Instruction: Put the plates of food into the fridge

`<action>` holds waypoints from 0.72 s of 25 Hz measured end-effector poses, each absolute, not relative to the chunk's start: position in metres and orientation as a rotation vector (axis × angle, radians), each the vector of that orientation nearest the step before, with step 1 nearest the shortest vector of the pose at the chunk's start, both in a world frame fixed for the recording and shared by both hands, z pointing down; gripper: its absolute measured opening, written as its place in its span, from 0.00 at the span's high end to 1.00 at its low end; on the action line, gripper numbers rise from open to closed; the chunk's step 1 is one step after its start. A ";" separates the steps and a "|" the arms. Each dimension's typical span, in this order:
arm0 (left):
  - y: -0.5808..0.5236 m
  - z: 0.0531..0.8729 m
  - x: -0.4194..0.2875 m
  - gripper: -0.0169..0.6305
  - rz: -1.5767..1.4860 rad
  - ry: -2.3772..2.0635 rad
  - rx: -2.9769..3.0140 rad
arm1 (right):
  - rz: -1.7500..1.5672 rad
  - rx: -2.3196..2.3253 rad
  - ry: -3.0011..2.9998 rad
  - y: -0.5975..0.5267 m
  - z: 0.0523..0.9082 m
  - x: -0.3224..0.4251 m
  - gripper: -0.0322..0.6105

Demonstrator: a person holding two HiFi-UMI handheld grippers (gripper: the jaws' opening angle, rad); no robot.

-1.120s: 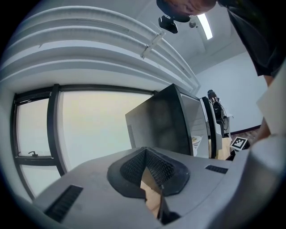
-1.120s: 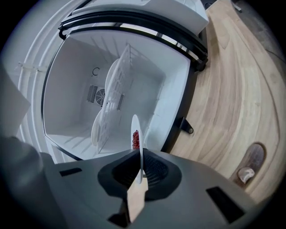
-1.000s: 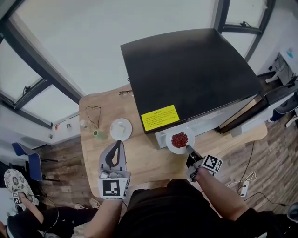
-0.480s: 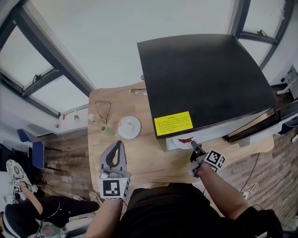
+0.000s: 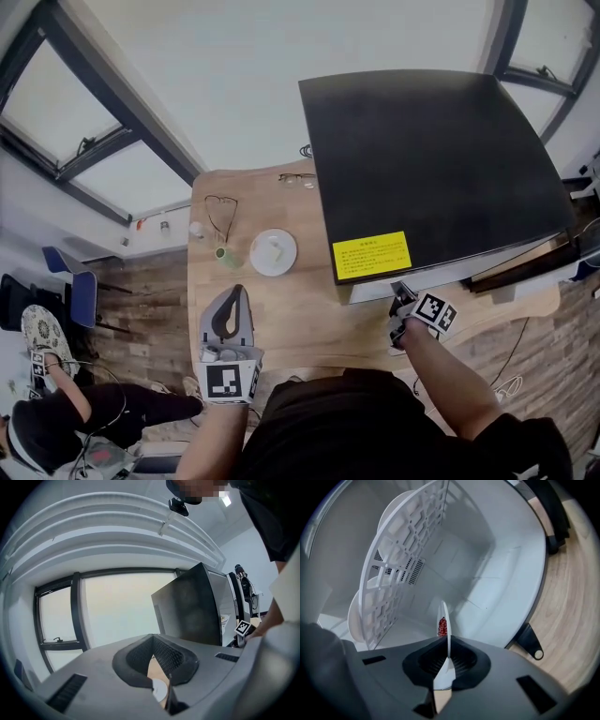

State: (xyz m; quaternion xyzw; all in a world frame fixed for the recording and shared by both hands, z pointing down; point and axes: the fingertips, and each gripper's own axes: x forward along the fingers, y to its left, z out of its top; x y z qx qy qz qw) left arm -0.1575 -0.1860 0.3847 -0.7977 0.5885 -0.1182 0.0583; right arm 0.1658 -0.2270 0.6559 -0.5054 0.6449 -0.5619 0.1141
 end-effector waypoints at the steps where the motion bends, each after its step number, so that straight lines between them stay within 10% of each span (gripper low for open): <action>1: -0.185 0.385 -0.159 0.97 -0.361 1.789 -2.414 | -1.638 -1.509 1.906 -0.228 0.656 0.167 0.90; 18: -0.164 0.383 -0.176 0.97 -0.394 1.870 -2.362 | -1.409 -2.093 2.307 -0.237 0.667 0.186 0.77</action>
